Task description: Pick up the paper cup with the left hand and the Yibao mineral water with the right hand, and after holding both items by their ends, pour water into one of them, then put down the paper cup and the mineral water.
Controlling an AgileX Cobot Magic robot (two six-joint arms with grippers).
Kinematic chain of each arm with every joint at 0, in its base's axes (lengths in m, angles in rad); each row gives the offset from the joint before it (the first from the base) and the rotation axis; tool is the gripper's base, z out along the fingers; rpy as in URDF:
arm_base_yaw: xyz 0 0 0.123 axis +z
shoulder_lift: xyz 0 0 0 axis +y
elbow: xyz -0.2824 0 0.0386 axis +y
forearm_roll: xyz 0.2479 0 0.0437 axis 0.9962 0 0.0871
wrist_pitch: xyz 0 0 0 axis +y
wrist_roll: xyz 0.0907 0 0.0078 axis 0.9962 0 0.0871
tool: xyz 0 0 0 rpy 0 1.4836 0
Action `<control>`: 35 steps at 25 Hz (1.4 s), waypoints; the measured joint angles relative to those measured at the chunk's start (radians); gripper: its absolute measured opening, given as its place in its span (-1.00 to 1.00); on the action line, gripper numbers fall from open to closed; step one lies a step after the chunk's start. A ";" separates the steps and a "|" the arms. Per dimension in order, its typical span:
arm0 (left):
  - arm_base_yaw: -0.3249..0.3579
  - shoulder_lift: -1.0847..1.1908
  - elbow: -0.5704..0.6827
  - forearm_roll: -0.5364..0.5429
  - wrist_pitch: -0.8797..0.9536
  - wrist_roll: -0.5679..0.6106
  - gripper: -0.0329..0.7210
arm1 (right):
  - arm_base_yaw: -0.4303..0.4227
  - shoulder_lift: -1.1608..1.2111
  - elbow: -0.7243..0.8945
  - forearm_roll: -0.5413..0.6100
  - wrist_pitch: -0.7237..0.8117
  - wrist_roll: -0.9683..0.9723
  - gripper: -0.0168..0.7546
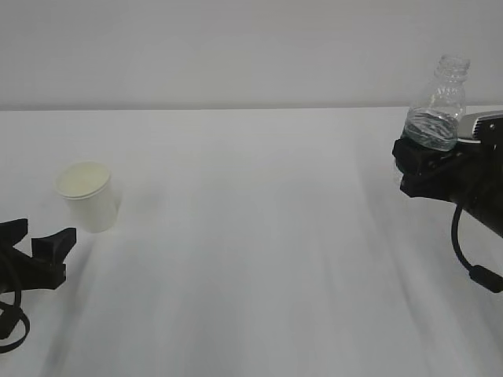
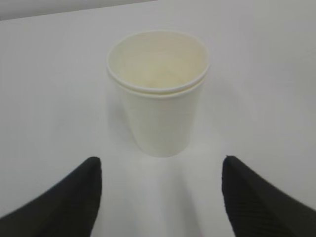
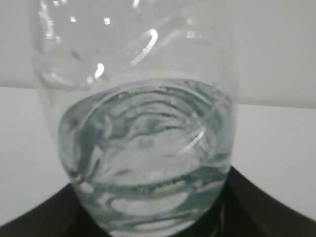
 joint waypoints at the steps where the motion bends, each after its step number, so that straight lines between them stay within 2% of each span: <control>1: 0.000 0.000 -0.002 -0.008 0.000 0.000 0.57 | 0.000 0.000 0.000 0.000 0.000 0.000 0.16; 4: 0.000 0.000 -0.031 -0.023 0.000 -0.041 0.81 | 0.000 0.000 0.000 0.000 0.000 0.000 0.16; 7: 0.000 0.015 -0.066 -0.028 0.000 -0.120 0.90 | 0.000 0.000 0.000 0.000 0.000 0.000 0.16; 16: 0.000 0.063 -0.109 0.043 -0.002 -0.145 0.91 | 0.000 0.000 0.000 0.000 0.000 0.000 0.16; 35: 0.000 0.189 -0.215 0.076 -0.002 -0.145 0.88 | 0.000 0.000 0.000 0.000 0.000 0.000 0.16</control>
